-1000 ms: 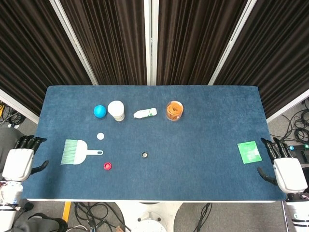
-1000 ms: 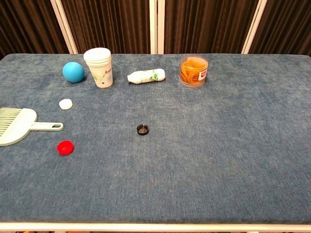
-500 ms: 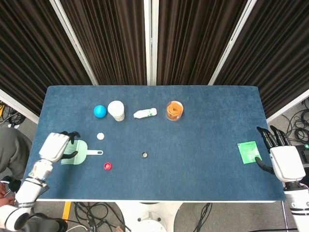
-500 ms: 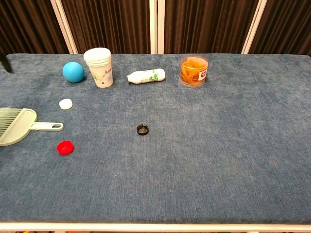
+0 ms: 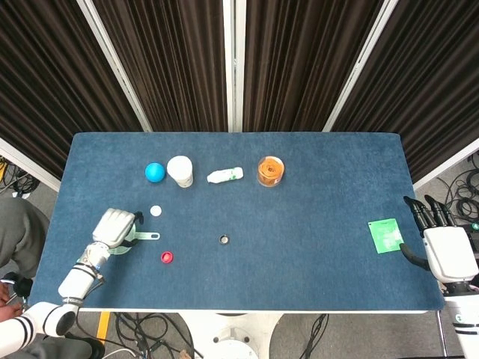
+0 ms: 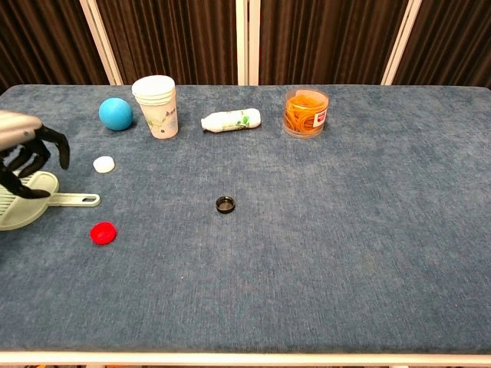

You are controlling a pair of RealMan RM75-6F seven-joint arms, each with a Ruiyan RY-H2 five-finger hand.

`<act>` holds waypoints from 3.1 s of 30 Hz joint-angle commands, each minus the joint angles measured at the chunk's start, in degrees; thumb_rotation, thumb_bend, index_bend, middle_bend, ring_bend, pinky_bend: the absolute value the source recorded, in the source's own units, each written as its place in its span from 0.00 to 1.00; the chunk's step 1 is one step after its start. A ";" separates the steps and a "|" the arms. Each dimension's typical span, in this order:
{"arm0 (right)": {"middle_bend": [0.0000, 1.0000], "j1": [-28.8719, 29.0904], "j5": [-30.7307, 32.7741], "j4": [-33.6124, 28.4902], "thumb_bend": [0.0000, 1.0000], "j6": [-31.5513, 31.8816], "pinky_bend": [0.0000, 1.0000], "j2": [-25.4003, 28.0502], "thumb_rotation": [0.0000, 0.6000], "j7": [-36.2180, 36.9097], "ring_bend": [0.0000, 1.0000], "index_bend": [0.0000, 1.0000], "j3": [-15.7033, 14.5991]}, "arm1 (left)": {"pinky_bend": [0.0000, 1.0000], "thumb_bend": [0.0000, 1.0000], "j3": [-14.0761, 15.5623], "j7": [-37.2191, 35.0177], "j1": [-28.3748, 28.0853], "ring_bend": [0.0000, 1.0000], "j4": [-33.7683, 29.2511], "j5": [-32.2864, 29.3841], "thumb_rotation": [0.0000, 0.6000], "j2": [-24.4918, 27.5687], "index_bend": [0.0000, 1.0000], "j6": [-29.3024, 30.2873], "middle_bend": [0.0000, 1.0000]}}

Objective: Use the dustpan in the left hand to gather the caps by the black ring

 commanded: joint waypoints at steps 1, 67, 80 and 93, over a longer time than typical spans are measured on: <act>0.14 -0.06 0.04 0.23 0.16 0.00 0.12 -0.16 1.00 0.24 0.02 0.03 -0.15 | 0.90 0.19 0.28 0.75 -0.40 0.73 0.76 -0.95 1.00 -1.22 0.46 -0.47 0.75; 0.15 -0.68 2.04 1.26 0.16 -0.42 0.12 -0.81 1.00 1.92 0.03 0.03 -1.05 | 0.90 0.35 3.66 -11.22 -1.65 0.69 9.01 5.42 1.00 -4.55 0.52 4.20 0.60; 0.15 -1.93 1.30 -0.78 0.16 1.62 0.11 0.14 1.00 0.66 0.03 0.03 -1.37 | 0.90 0.36 1.53 -47.68 -5.88 0.67 25.01 13.94 1.00 -5.89 0.53 10.91 0.61; 0.15 -2.77 1.56 -2.67 0.16 2.16 0.12 0.90 1.00 -0.31 0.03 0.03 -1.61 | 0.89 0.36 4.14 -65.64 -11.45 0.65 42.97 16.23 1.00 -13.66 0.54 5.93 0.61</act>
